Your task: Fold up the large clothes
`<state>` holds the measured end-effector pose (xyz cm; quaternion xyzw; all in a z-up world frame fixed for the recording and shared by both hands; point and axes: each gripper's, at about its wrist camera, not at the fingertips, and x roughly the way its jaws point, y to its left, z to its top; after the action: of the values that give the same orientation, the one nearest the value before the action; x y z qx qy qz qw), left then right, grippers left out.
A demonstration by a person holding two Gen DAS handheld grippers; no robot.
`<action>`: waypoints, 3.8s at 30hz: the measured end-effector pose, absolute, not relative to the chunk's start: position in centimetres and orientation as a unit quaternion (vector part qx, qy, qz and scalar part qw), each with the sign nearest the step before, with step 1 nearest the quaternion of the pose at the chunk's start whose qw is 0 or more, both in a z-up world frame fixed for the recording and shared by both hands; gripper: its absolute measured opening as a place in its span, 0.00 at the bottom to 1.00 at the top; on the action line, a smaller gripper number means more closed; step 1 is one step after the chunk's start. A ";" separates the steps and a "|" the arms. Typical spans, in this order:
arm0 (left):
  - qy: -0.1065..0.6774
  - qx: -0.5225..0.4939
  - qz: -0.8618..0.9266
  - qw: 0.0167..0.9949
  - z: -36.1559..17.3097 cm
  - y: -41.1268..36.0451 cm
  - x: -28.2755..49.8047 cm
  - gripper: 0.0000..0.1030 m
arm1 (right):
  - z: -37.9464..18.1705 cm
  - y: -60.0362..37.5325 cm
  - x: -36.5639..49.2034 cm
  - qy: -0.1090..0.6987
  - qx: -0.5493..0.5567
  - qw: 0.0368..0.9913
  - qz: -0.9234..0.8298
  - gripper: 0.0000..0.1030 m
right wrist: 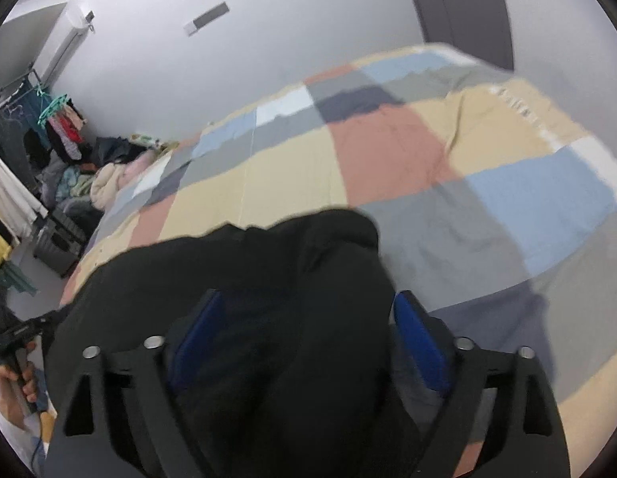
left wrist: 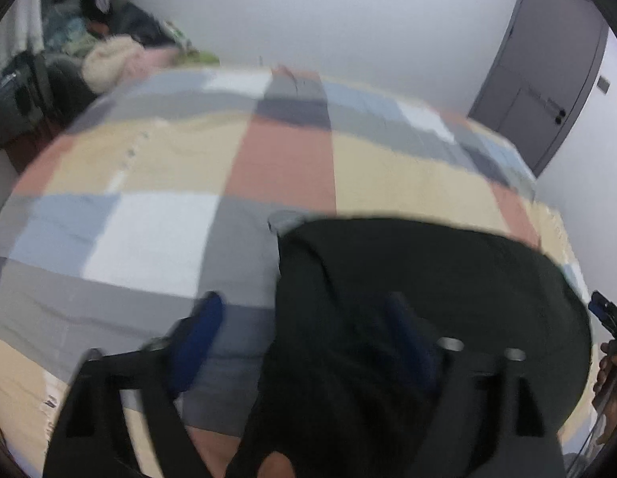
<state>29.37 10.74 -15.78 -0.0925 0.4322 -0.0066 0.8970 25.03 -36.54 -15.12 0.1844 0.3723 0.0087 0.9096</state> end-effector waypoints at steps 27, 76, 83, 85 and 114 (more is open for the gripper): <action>0.265 0.005 -0.058 0.963 9.6 -1.0 5.2 0.84 | 11.3 -25.3 6.0 0.152 0.067 0.985 0.040 1.00; 0.322 -0.023 -0.031 0.946 -4.2 -4.0 -2.8 0.84 | -2.4 -15.4 -2.9 0.187 0.027 0.981 0.036 1.00; 0.325 -0.024 -0.039 0.945 -4.3 -4.0 -2.9 0.84 | -2.5 -15.7 -3.0 0.191 0.031 0.981 0.030 1.00; 0.325 -0.025 -0.040 0.944 -4.2 -4.0 -2.9 0.84 | -2.5 -15.8 -2.9 0.192 0.031 0.980 0.028 1.00; 0.324 -0.031 -0.045 0.945 -4.1 -3.8 -2.9 0.84 | -3.0 -15.2 -2.8 0.205 0.026 0.978 0.029 1.00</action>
<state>-2.93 -3.80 -4.08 -0.0314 0.3237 -0.0452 0.9445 -2.84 -15.24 -3.05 0.0262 0.2051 0.0290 0.9780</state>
